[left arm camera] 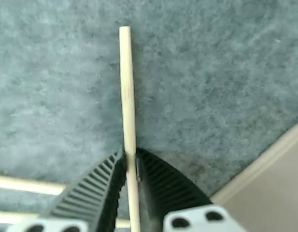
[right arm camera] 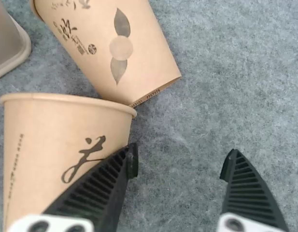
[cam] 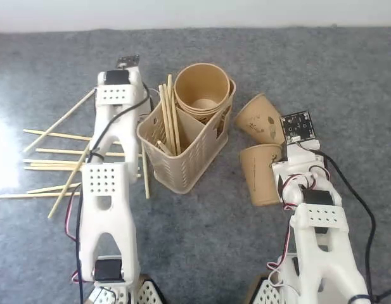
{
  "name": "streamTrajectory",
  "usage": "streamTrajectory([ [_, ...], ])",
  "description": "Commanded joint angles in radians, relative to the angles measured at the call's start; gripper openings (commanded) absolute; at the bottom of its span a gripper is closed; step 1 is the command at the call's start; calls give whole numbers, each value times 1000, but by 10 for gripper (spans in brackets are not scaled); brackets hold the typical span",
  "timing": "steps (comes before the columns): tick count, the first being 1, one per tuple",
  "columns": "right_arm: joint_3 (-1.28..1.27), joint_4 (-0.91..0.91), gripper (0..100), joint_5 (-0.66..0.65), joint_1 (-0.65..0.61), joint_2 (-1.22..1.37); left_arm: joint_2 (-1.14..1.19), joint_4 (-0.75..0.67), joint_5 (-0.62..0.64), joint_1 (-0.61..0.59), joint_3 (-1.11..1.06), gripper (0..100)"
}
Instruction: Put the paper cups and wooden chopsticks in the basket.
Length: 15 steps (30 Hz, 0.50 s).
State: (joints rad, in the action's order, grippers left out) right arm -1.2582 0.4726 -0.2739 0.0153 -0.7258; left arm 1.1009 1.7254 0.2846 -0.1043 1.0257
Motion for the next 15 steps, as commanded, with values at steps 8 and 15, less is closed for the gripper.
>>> streamTrajectory([
  [8, 0, -15, 292, -9, -13, -15, -546, 32, -8, -60, 13, 10],
  [15, 0, -15, 292, -9, -13, -13, -839, 32, -6, -9, -5, 10],
])
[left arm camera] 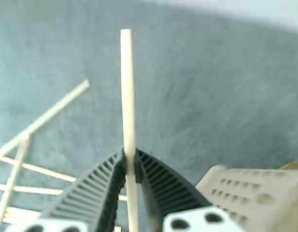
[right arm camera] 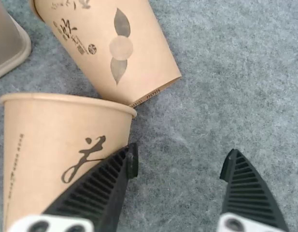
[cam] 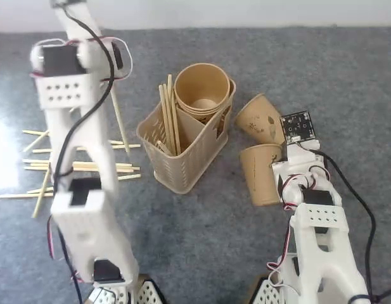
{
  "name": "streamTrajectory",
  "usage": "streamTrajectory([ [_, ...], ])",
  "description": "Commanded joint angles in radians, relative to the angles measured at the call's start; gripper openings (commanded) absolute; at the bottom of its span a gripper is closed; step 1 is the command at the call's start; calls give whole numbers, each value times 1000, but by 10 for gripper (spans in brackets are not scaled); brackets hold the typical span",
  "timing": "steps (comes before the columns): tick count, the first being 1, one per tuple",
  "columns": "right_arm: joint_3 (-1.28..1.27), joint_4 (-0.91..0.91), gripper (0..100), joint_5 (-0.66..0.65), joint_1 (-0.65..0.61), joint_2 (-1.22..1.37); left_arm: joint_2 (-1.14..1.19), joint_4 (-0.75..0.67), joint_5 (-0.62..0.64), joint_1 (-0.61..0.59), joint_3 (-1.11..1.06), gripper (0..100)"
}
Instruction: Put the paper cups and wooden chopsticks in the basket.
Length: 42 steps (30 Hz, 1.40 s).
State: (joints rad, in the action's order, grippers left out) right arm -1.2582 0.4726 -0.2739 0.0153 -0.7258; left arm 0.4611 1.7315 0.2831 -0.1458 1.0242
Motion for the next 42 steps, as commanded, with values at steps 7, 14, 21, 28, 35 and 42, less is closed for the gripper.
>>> streamTrajectory([
  [7, 0, -15, 292, -9, -15, -13, -463, 20, 46, 158, -128, 10],
  [14, -2, -15, 292, -9, -15, -12, -746, -78, 41, 288, -183, 10],
  [21, -2, -15, 292, -9, -15, -12, -881, -377, -2, 307, -593, 10],
  [28, -2, -15, 292, -11, -15, -12, -1185, -852, -8, 371, -1213, 10],
  [35, -8, -39, 292, -11, -15, -12, -1447, -1197, -84, 354, -1761, 10],
  [42, -57, -133, 292, -14, -15, -12, -1508, -1154, -86, 321, -1873, 10],
])
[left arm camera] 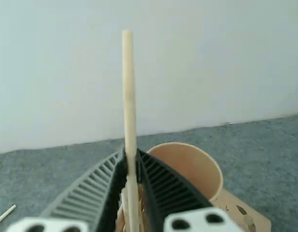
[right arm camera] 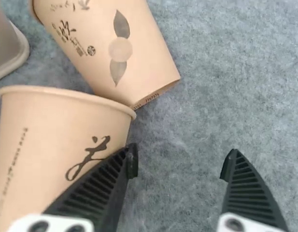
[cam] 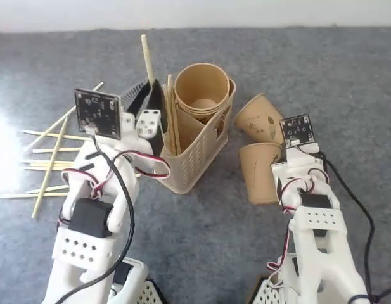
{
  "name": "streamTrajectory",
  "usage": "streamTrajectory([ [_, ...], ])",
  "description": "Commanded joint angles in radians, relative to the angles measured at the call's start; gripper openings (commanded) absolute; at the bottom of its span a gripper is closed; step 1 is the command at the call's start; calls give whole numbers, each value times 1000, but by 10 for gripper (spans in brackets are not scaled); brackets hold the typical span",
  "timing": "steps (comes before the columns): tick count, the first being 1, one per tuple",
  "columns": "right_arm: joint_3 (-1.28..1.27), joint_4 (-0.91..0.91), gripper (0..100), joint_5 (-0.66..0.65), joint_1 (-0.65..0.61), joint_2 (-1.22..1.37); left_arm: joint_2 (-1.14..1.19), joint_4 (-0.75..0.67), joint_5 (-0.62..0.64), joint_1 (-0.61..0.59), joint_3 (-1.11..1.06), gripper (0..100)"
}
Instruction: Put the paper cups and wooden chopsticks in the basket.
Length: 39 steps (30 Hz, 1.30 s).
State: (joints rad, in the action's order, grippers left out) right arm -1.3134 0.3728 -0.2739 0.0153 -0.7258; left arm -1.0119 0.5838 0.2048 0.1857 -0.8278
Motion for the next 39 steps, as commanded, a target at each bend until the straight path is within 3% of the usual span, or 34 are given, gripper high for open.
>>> streamTrajectory([
  [1, -2, -31, 292, -26, -15, -12, -35, -8, -8, -11, -30, 10],
  [5, -9, -28, 292, -86, -41, -12, -43, -5, -3, -11, -47, 32],
  [10, -21, -30, 292, -114, -54, -12, -44, 15, -3, -12, -47, 230],
  [15, -21, -30, 292, -114, -54, -12, -95, 23, -8, -46, -44, 239],
  [18, -23, -30, 292, -115, -53, -12, -169, 60, -20, -141, 19, 239],
  [24, -23, -30, 292, -115, -54, -13, -112, 334, -221, -446, 242, 239],
  [28, -23, -30, 292, -115, -56, -15, 28, 359, -278, -601, 285, 239],
  [31, -26, -30, 292, -115, -53, -18, 133, 362, -339, -640, 292, 239],
  [35, -28, -30, 292, -115, -51, -16, 290, 404, -512, -646, 344, 239],
  [39, -28, -30, 292, -115, -53, -15, 522, 529, -628, -687, 501, 239],
])
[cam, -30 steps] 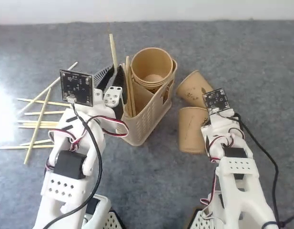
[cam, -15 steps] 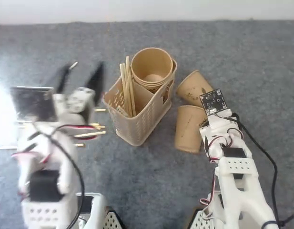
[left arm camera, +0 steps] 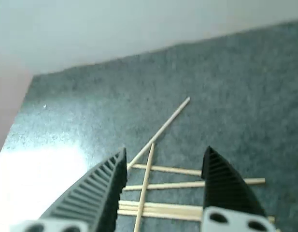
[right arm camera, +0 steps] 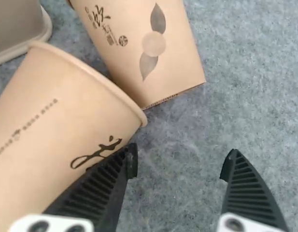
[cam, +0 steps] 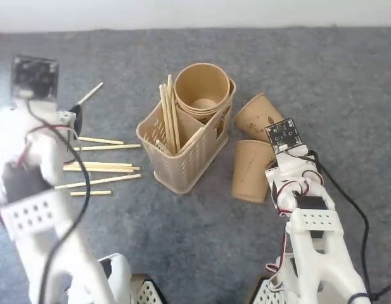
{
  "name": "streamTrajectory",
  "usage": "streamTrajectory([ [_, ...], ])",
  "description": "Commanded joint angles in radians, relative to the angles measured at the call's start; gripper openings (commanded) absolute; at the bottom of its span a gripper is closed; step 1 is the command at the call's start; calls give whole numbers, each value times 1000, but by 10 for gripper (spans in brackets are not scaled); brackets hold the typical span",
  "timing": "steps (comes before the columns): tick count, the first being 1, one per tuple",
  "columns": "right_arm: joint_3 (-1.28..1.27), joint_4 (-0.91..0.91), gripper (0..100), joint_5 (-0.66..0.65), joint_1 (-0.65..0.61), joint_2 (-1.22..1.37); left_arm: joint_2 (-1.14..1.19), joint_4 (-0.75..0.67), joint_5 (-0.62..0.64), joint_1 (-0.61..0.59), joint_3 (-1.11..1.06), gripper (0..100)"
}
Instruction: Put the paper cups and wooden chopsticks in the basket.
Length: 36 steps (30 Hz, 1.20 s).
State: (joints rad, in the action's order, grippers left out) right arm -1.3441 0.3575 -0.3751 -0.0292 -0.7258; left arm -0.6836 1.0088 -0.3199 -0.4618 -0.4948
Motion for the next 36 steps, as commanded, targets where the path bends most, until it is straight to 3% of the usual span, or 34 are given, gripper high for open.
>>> streamTrajectory([
  [1, 3, -15, 292, -14, -8, -15, 262, 138, -110, -54, 225, 239],
  [8, 3, -15, 292, -14, -10, -13, 776, 347, -112, -170, 650, 239],
  [13, 3, -16, 292, -14, -12, -13, 1033, 400, -112, -201, 848, 239],
  [20, 3, -18, 292, -14, -12, -12, 1234, 393, -118, -195, 869, 168],
  [27, 3, -18, 292, -14, -12, -12, 1353, 287, -118, -218, 869, 167],
  [36, 3, -18, 292, -14, -12, -12, 1381, 264, -118, -221, 877, 167],
])
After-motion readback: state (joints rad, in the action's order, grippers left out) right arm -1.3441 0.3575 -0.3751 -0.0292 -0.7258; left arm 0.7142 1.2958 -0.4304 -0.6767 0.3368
